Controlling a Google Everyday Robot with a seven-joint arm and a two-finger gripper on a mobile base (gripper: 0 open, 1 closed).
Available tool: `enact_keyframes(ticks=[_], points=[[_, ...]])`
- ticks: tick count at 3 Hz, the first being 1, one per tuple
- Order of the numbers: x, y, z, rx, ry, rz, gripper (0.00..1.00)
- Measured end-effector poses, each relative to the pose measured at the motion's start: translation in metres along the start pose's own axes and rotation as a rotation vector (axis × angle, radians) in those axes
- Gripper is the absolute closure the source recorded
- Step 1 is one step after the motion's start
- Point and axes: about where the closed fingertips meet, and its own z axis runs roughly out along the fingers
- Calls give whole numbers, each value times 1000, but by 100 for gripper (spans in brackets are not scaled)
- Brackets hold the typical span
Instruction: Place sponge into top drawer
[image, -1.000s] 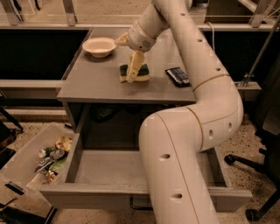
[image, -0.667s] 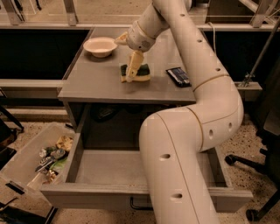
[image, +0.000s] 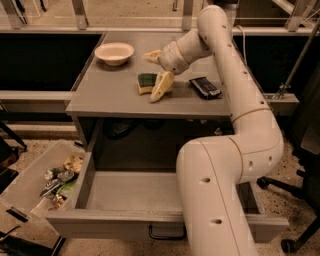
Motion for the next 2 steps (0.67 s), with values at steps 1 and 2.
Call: enact_keyframes(ticks=[1,2], points=[[0,-3,3,8,-2,-1,0],[0,-3,3,8,-2,-1,19]])
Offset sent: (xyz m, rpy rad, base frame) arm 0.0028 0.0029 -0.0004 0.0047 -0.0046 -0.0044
